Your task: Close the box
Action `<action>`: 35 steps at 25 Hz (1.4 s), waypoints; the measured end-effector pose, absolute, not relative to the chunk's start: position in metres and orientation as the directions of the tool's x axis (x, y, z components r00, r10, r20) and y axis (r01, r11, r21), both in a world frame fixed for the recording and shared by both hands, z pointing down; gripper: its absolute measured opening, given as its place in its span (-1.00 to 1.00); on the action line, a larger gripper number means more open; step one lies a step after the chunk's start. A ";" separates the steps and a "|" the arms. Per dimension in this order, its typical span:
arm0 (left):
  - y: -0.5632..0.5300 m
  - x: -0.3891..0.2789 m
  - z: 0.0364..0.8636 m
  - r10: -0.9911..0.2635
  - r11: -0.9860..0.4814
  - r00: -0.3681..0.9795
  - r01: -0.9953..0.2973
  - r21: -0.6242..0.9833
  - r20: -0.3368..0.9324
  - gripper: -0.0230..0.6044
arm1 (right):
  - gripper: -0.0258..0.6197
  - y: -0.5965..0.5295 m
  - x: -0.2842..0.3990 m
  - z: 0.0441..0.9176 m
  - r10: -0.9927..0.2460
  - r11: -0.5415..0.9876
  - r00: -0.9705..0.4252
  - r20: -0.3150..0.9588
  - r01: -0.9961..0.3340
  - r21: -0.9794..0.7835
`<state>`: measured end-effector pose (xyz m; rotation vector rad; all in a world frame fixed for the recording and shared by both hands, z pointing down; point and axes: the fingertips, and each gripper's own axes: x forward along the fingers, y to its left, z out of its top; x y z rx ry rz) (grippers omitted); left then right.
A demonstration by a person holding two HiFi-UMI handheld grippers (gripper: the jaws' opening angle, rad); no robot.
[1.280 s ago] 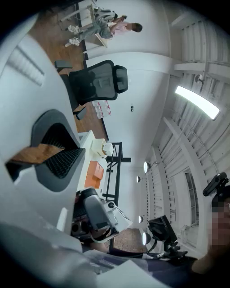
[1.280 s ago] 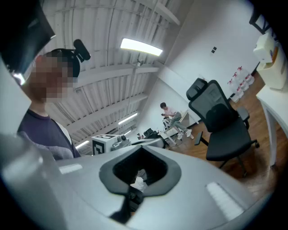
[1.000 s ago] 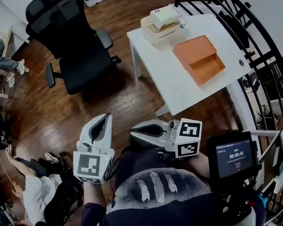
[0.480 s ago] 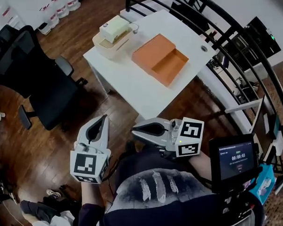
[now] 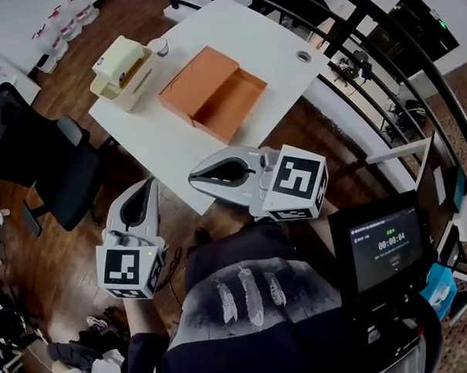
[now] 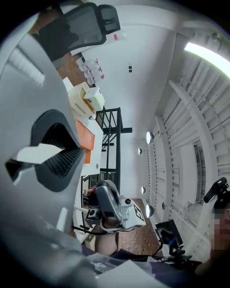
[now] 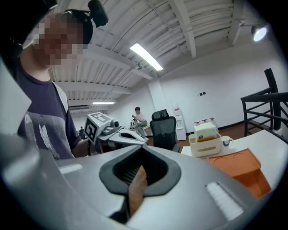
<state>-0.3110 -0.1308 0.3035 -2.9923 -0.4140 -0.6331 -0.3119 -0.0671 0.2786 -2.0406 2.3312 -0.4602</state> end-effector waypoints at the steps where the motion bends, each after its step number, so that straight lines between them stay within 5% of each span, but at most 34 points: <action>1: -0.120 -0.297 0.308 0.229 -0.967 0.881 0.256 -0.010 0.415 -0.88 | -0.91 -0.054 -0.296 0.282 -0.967 0.126 -0.169 0.189 -0.967 -0.221; 11: -0.046 -0.228 0.313 0.091 -0.992 0.887 0.120 -0.035 0.452 -0.88 | -0.91 0.016 -0.184 0.283 -0.939 0.231 -0.268 0.215 -0.956 -0.182; 24: -0.045 -0.116 0.296 0.087 -0.994 0.918 0.103 -0.022 0.386 -0.88 | -0.91 0.012 -0.068 0.265 -0.929 0.226 -0.245 0.279 -0.969 -0.097; 30: -0.031 -0.077 0.293 -0.092 -0.996 0.906 -0.076 -0.055 0.412 -0.88 | -0.91 0.017 -0.016 0.266 -0.890 0.367 -0.374 0.261 -0.927 -0.078; 35: -0.005 -0.063 0.281 -0.343 -0.936 0.835 -0.340 -0.086 0.431 -0.88 | -0.91 0.043 0.010 0.269 -0.740 0.618 -0.625 0.250 -0.778 -0.115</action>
